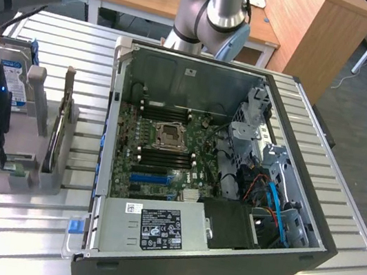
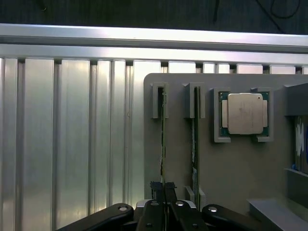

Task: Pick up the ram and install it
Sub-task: 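Pick up the ram and move it above insertion slot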

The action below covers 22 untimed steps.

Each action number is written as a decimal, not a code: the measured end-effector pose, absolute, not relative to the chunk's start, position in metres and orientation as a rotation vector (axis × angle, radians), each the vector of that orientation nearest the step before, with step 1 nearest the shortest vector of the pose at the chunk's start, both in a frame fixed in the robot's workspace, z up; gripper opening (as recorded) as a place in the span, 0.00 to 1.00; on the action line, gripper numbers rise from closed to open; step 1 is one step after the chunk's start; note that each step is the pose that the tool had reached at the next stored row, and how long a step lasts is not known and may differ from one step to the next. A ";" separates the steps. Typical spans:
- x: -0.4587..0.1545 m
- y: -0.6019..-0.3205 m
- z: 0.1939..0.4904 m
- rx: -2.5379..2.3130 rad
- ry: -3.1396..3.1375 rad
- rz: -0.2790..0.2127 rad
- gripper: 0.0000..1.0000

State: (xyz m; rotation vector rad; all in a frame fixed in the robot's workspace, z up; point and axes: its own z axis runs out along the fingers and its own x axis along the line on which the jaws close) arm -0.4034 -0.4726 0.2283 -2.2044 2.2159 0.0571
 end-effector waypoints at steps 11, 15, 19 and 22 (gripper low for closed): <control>-0.403 -0.473 0.260 -2.204 2.216 0.057 0.12; -0.403 -0.473 0.271 -2.204 2.217 0.057 0.12; -0.403 -0.473 0.281 -2.204 2.217 0.057 0.12; -0.403 -0.473 0.289 -2.204 2.217 0.057 0.12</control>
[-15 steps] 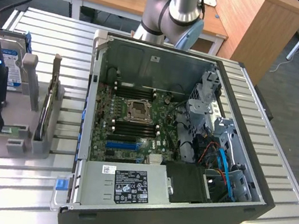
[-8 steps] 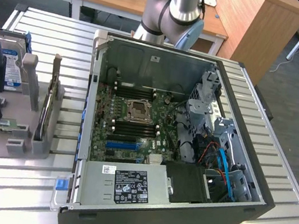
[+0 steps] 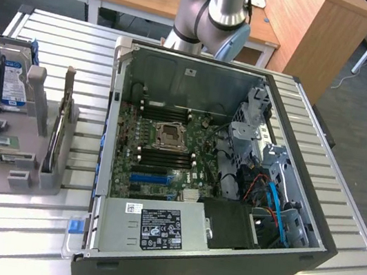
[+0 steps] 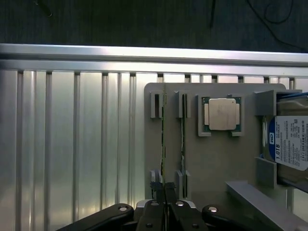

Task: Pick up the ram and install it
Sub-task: 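Pick up the ram and move it above insertion slot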

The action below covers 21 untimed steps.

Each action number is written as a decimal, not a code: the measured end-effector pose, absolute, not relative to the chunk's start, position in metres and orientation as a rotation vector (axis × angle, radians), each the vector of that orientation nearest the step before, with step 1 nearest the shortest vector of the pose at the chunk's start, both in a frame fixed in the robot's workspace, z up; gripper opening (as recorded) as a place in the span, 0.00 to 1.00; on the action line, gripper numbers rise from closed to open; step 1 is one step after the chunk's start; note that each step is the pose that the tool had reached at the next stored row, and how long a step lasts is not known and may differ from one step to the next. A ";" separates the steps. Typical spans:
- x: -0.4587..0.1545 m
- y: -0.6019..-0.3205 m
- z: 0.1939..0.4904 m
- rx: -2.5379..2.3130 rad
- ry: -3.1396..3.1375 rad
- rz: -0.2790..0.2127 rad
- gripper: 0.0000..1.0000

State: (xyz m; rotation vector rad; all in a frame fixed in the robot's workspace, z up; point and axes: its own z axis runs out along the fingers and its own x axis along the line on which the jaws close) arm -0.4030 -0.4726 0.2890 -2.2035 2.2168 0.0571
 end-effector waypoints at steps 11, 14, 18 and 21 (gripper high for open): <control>-0.403 -0.473 0.318 -2.203 2.217 0.057 0.12; -0.403 -0.473 0.325 -2.203 2.217 0.057 0.12; -0.403 -0.473 0.335 -2.203 2.218 0.057 0.12; -0.403 -0.473 0.341 -2.203 2.218 0.057 0.12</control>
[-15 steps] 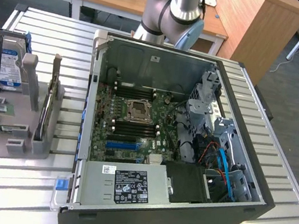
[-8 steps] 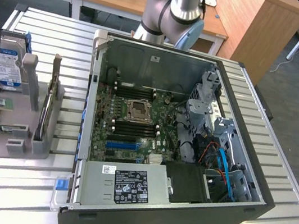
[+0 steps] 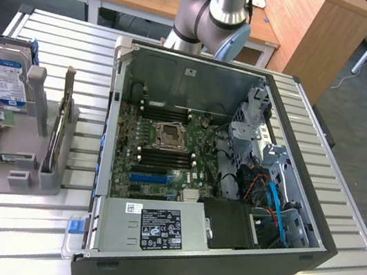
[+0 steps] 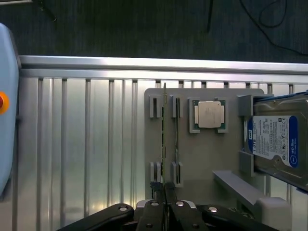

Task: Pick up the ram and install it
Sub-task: 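Pick up the ram and move it above insertion slot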

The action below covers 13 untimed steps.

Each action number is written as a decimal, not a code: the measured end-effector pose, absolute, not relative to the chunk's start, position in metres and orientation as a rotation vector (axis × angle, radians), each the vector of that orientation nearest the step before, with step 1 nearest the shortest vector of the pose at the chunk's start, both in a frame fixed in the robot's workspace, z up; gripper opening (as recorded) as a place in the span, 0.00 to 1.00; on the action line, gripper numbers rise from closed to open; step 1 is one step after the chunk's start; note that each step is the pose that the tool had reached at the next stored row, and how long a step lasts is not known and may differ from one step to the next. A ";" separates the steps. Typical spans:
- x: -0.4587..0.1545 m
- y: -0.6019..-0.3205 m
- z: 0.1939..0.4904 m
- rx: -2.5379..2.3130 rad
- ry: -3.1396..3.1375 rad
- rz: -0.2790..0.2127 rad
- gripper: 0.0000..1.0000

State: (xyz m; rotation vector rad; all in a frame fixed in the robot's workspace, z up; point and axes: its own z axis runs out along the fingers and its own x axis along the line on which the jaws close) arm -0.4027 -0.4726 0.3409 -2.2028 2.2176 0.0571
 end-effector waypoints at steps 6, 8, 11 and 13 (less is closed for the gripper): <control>-0.403 -0.473 0.351 -2.203 2.218 0.057 0.12; -0.403 -0.473 0.354 -2.203 2.218 0.057 0.12; -0.403 -0.473 0.359 -2.203 2.218 0.057 0.12; -0.403 -0.473 0.361 -2.203 2.218 0.057 0.12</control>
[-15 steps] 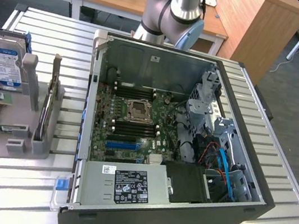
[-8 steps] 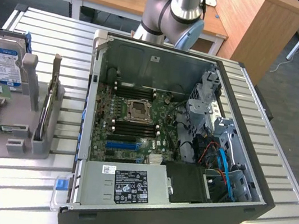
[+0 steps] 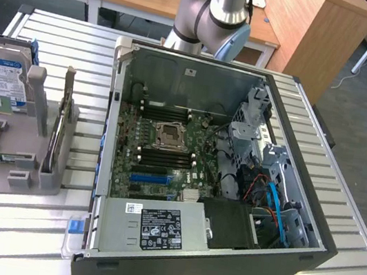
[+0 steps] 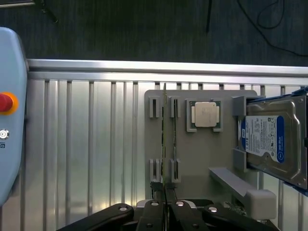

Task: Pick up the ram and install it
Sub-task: 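Pick up the ram and move it above insertion slot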

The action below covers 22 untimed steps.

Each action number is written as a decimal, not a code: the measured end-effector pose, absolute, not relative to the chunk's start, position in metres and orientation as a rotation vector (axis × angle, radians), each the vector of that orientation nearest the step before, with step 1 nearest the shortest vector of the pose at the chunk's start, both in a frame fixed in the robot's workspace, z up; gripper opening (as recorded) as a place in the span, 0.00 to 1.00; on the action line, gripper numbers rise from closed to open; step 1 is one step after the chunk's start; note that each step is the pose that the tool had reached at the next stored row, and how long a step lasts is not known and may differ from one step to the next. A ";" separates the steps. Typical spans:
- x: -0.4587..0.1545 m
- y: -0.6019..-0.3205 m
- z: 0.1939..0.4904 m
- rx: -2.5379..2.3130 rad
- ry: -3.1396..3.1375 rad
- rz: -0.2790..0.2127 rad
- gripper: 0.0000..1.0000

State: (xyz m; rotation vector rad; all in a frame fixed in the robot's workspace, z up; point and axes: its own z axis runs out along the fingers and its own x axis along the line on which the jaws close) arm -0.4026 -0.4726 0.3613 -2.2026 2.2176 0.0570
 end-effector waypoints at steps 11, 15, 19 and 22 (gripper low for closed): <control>-0.402 -0.473 0.379 -2.203 2.218 0.057 0.12; -0.401 -0.473 0.388 -2.202 2.218 0.057 0.12; -0.401 -0.473 0.397 -2.202 2.218 0.057 0.12; -0.401 -0.473 0.403 -2.202 2.218 0.057 0.12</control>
